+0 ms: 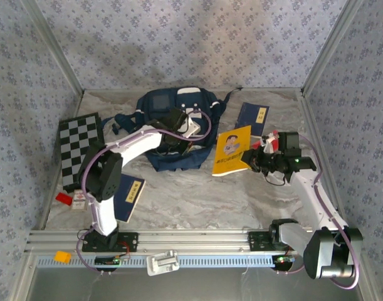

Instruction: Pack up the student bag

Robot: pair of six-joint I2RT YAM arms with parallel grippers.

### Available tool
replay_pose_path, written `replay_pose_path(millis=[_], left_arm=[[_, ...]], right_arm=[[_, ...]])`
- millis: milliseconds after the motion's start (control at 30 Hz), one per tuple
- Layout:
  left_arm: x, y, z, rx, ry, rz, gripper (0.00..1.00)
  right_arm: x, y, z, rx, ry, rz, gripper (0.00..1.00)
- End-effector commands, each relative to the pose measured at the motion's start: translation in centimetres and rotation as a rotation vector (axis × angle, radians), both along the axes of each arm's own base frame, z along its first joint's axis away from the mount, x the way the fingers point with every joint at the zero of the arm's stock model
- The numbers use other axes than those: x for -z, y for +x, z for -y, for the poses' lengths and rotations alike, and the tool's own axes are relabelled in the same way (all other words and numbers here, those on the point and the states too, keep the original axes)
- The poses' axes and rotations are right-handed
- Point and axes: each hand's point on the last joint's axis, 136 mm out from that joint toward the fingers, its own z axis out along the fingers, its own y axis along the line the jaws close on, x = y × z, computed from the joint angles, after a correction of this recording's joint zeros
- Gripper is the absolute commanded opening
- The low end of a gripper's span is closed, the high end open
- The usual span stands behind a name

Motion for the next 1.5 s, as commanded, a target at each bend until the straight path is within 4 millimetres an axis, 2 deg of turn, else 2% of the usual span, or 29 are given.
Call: replay_pose_path(millis=[0, 167, 333, 567, 667, 833, 900, 1033, 1100, 1167, 1267, 1367, 1467], left_arm=[[-6.4, 0.6, 0.2, -0.059, -0.091, 0.135, 0.0], [-9.8, 0.6, 0.2, -0.124, -0.057, 0.265, 0.0], [-14.0, 0.3, 1.2, -0.18, -0.078, 0.377, 0.0], [-18.8, -0.5, 2.7, -0.21, -0.167, 0.449, 0.0], [-20.3, -0.5, 2.2, -0.258, -0.19, 0.466, 0.0], [-22.2, -0.7, 0.9, -0.327, -0.237, 0.498, 0.0], [-22.7, -1.3, 1.2, -0.3, -0.272, 0.486, 0.0], [-23.0, -1.9, 2.1, -0.264, -0.332, 0.473, 0.0], [-23.2, -1.8, 2.2, -0.267, -0.322, 0.469, 0.0], [-23.6, -1.9, 2.2, -0.277, -0.324, 0.473, 0.0], [-24.3, -1.8, 2.2, -0.276, -0.338, 0.492, 0.0], [-24.8, -2.0, 2.1, -0.276, -0.337, 0.494, 0.0], [-25.1, -2.1, 1.7, -0.287, -0.328, 0.513, 0.0]], right_arm=[[-2.5, -0.2, 0.1, -0.037, -0.014, 0.08, 0.0], [-3.0, -1.6, 0.7, -0.053, -0.065, 0.059, 0.0], [-2.7, -2.6, 0.7, -0.064, -0.091, 0.017, 0.0], [-2.5, -3.6, -1.7, -0.169, -0.112, 0.008, 0.0], [-1.9, -3.4, -2.5, -0.175, -0.087, 0.022, 0.0], [-0.1, -3.5, -2.4, -0.186, -0.103, -0.01, 0.0], [-1.0, -3.6, -3.0, -0.204, -0.061, 0.022, 0.0], [-4.5, -3.6, -4.8, -0.229, 0.025, 0.103, 0.0], [-5.8, -3.1, -6.0, -0.234, 0.074, 0.133, 0.0], [-5.7, -2.7, -7.1, -0.235, 0.078, 0.132, 0.0], [-4.5, -1.1, -8.3, -0.229, 0.029, 0.12, 0.0], [-3.8, 1.0, -10.6, -0.231, 0.046, 0.135, 0.0], [-2.4, 3.9, -12.7, -0.207, 0.015, 0.18, 0.0]])
